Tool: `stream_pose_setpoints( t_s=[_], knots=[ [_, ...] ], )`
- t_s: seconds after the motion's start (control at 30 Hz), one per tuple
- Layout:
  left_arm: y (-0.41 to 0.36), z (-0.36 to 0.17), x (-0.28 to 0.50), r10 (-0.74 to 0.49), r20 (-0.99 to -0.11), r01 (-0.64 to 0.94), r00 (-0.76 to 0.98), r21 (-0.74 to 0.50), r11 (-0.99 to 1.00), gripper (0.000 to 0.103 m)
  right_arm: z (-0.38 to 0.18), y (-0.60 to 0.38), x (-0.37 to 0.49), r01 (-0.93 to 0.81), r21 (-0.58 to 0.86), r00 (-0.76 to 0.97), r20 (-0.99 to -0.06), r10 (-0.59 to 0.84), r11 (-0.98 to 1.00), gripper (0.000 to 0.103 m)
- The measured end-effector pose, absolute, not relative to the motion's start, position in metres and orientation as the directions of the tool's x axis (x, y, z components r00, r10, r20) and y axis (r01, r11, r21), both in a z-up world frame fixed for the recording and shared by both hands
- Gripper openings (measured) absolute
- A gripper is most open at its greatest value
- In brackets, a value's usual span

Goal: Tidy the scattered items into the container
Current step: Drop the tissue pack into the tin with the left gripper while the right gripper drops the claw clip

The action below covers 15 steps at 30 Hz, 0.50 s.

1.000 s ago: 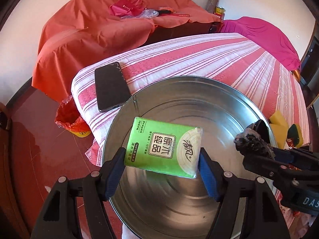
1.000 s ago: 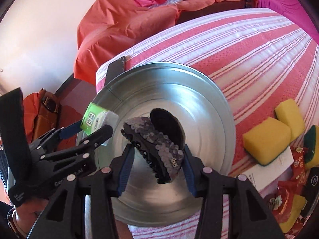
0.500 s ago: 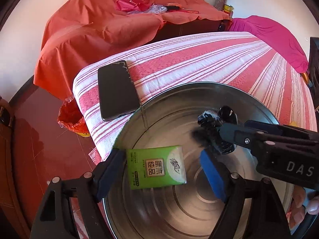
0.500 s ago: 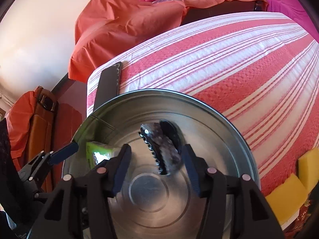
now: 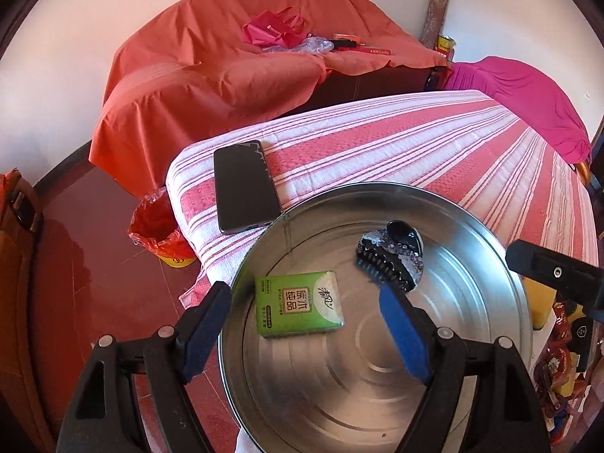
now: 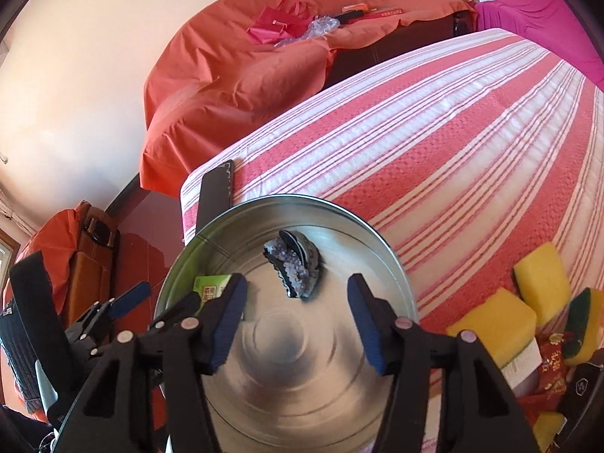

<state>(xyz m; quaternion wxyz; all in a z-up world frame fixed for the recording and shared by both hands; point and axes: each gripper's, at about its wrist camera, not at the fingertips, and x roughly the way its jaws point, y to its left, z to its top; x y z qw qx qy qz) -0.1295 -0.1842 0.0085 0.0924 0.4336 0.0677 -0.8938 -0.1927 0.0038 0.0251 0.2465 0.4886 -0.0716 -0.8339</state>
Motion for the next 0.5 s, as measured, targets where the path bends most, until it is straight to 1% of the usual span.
stream_pose_setpoints(
  t_s=[0.07,0.2,0.37,0.5],
  knots=[
    [-0.177,0.017,-0.118,-0.100,-0.770,0.220,-0.631,-0.054,-0.974,0.083,0.031,0.017,-0.176,0.332,0.324,-0.430,-0.784,-0.449,-0.886,0.049],
    [-0.148,0.026,-0.093,-0.052,-0.739,0.170,-0.672,-0.085,-0.982,0.083,0.033,0.054,-0.130,0.298,0.293,-0.486,-0.773,-0.408,-0.909,0.049],
    [-0.095,0.026,-0.065,0.037,-0.722,0.055,-0.691,-0.104,-0.993,0.083,0.007,0.100,-0.065,0.212,0.269,-0.501,-0.795,-0.341,-0.940,0.049],
    [-0.048,0.018,-0.051,0.098,-0.735,-0.072,-0.671,-0.067,-0.995,0.083,-0.017,0.137,-0.023,0.137,0.256,-0.495,-0.819,-0.290,-0.957,0.049]
  ],
)
